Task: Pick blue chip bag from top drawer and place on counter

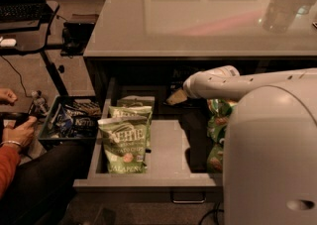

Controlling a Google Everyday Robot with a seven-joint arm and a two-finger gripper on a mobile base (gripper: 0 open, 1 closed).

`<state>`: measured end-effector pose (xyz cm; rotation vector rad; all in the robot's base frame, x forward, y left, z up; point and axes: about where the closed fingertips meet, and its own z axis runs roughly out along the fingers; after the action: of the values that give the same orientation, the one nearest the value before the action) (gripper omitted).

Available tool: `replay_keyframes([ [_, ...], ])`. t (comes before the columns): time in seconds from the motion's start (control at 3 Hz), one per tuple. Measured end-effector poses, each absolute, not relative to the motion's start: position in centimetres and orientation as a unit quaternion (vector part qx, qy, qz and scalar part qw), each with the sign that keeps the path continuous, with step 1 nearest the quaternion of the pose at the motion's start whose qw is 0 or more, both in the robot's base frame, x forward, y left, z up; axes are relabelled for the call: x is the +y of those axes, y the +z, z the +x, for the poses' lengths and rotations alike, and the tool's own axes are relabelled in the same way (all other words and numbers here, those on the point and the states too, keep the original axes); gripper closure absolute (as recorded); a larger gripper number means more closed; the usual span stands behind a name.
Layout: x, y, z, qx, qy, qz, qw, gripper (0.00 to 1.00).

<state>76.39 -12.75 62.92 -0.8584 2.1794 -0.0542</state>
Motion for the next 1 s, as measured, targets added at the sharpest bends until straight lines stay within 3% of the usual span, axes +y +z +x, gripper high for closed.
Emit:
replay_keyframes([
  [1.0, -12.7, 61.2, 76.9, 0.865, -0.022, -0.336, 0.371, 0.0],
])
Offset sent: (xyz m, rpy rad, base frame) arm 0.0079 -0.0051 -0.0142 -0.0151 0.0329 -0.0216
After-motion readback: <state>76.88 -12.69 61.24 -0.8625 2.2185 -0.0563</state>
